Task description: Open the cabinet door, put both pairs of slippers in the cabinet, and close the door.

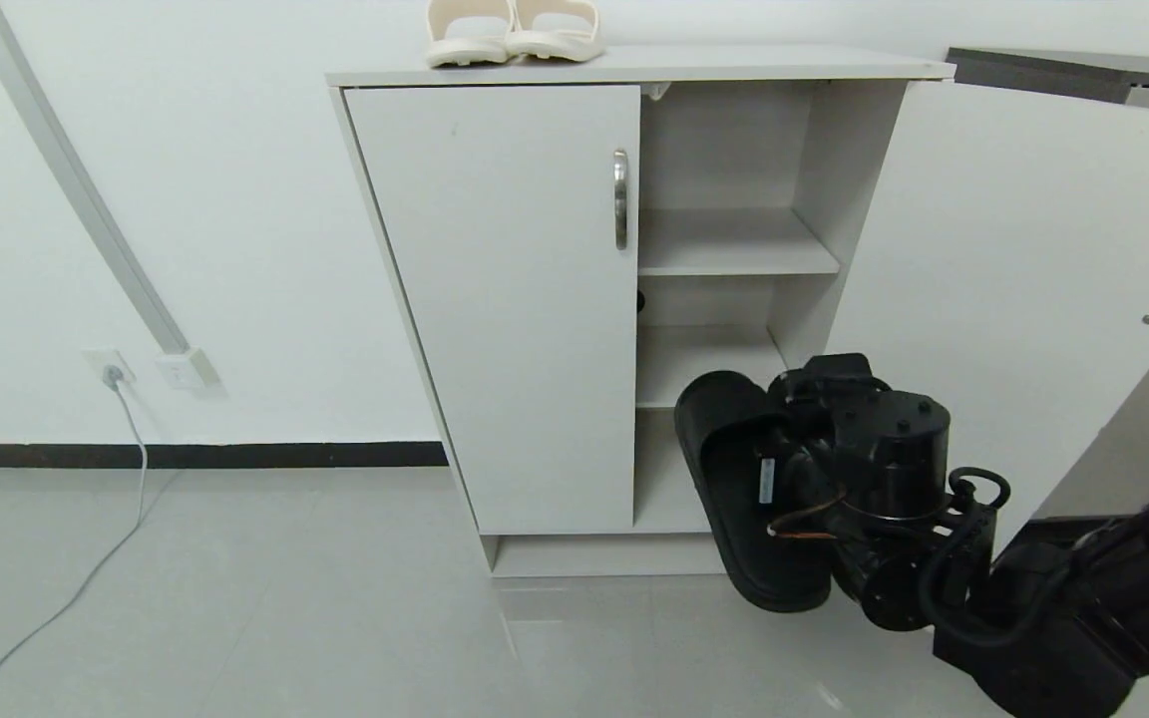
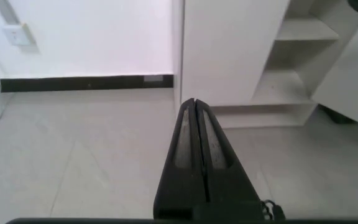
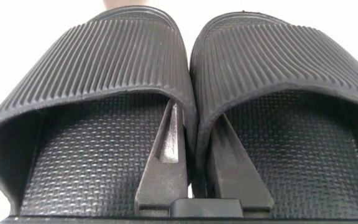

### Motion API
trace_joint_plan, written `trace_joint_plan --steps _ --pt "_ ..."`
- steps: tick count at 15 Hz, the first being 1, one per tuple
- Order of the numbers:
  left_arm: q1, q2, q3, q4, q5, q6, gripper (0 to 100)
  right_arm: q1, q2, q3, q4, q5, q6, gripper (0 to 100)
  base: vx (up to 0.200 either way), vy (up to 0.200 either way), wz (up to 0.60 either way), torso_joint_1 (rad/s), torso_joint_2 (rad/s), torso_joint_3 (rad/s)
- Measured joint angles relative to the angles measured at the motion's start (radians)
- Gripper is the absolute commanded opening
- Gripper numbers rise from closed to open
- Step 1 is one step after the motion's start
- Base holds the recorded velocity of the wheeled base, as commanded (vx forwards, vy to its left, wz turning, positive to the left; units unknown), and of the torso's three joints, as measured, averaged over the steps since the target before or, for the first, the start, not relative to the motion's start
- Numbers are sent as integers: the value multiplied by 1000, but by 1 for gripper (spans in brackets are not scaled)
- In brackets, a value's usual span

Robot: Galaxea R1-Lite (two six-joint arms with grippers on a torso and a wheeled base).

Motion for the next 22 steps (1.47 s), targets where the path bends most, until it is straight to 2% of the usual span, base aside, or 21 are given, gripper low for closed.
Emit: trace_joint_plan --steps 2,5,8,12,18,22 --pt "10 -61 19 0 0 1 0 -9 59 -73 1 -66 13 0 0 0 0 0 0 0" --pt "15 -96 25 -1 -1 2 0 -36 129 -135 1 -84 46 0 0 0 0 0 0 0" --pt "15 -107 26 0 -1 2 0 -44 164 -144 1 -60 50 0 0 0 0 0 0 0" --pt "14 -110 26 0 1 2 0 -45 189 -137 -17 11 51 0 0 -200 0 -1 2 1" --pt "13 -110 26 0 0 2 0 -47 240 -140 -61 48 47 0 0 0 0 0 0 0" --pt "15 -110 26 0 0 1 0 -46 276 -165 -67 116 45 0 0 0 0 0 0 0"
